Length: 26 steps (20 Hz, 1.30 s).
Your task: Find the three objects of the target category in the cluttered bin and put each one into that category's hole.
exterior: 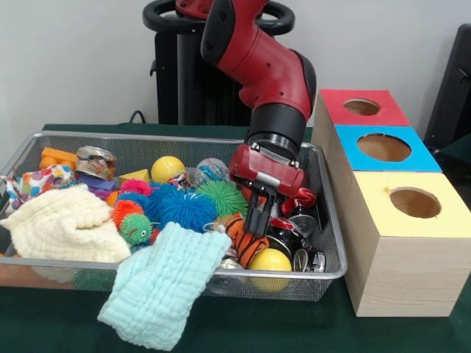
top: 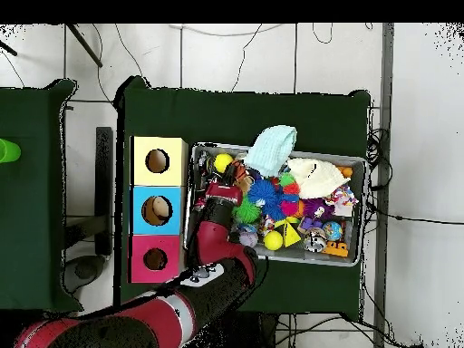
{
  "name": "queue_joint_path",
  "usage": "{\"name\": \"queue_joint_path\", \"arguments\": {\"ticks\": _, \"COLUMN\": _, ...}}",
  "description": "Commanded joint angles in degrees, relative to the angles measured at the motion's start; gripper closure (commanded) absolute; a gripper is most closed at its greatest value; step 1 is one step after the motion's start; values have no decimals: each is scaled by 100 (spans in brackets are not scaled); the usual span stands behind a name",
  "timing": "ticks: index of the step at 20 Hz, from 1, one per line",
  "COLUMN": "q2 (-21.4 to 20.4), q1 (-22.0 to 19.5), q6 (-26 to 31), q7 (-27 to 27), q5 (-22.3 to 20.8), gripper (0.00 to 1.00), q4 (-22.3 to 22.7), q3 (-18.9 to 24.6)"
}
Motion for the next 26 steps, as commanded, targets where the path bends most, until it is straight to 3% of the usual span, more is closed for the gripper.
{"name": "queue_joint_path", "arguments": {"ticks": 1, "q2": -1725, "q1": -332, "q6": 1965, "q7": 1029, "q5": -1064, "gripper": 100, "q4": 267, "q3": 765}}
{"name": "queue_joint_path", "arguments": {"ticks": 8, "q2": -1996, "q1": -384, "q6": 2392, "q7": 963, "q5": -1203, "gripper": 100, "q4": 196, "q3": 783}}
{"name": "queue_joint_path", "arguments": {"ticks": 12, "q2": -1937, "q1": -409, "q6": 2398, "q7": 947, "q5": -1173, "gripper": 100, "q4": 116, "q3": 774}}
{"name": "queue_joint_path", "arguments": {"ticks": 26, "q2": -728, "q1": -419, "q6": 614, "q7": 1123, "q5": -569, "gripper": 100, "q4": 82, "q3": 781}}
